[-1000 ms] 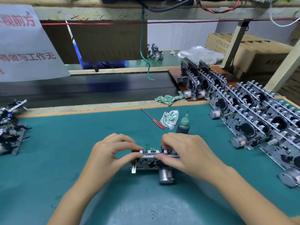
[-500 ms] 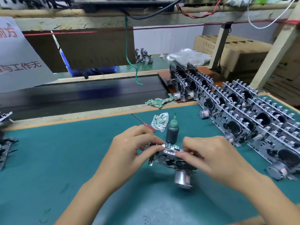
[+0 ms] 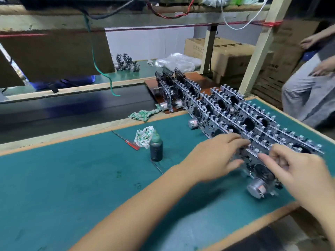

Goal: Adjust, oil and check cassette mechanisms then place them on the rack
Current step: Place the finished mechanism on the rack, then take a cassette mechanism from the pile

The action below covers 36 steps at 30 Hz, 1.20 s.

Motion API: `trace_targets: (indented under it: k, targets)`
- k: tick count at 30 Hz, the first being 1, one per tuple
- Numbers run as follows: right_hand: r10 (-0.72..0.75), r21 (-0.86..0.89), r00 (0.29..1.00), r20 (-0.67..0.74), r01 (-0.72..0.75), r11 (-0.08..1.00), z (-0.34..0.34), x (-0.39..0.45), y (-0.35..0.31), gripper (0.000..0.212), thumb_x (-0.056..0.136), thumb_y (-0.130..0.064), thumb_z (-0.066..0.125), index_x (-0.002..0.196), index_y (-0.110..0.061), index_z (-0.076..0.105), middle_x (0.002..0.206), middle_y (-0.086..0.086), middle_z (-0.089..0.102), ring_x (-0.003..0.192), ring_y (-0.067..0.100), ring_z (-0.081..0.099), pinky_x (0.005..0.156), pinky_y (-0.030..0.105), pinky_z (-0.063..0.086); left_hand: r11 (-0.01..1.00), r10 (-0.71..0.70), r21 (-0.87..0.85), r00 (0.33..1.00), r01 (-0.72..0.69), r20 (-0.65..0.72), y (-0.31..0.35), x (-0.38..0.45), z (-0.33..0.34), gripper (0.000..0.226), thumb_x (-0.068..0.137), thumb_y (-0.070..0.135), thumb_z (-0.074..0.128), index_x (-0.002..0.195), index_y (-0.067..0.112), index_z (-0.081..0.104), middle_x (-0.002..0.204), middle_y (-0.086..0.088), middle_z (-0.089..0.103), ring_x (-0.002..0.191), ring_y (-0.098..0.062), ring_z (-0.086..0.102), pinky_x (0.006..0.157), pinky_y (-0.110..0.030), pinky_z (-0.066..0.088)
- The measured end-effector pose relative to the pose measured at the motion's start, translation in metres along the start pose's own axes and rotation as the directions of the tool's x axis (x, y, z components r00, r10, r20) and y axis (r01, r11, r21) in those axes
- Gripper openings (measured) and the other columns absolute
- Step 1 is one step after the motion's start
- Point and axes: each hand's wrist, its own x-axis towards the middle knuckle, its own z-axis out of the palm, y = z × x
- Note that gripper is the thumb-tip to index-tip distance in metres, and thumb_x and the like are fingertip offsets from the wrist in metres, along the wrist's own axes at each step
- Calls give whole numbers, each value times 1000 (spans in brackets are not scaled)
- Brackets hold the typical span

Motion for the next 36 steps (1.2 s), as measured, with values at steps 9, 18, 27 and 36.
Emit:
trace_targets:
  k: [9,18,27,36]
  targets:
    - [113,-148,993,-43,-118,982,6,-3,-7,34,80,-52,60,73,-21,47,52,-14,32,44,22,51,44,21,30,996,-84,50,985,77,153,0,-13,29,86,92,29,60,153,18,0,160,-5,-5,139,-31,27,107,-41,35]
    - [-236,301,963,128,190,935,44,-5,-107,22,84,-49,45,79,-30,55,53,-10,44,50,5,39,49,26,35,939,-329,-176,922,296,-205,-33,-129,-19,25,92,33,59,116,26,63,121,12,56,114,-4,48,99,-24,37]
    - [-730,564,562,390,481,672,124,-13,-264,32,97,-46,33,102,-26,56,98,-7,57,97,14,51,76,31,38,649,-754,-276,554,709,-352,-52,-314,-56,42,75,58,53,74,20,71,87,22,64,89,5,57,87,-25,44]
    - [-835,862,442,329,221,457,159,-28,-433,27,96,-20,49,123,-19,55,115,3,59,104,21,53,87,34,41,196,-598,174,258,965,-758,-41,-454,-132,44,81,48,51,103,13,68,108,-9,61,99,-32,58,83,-51,47]
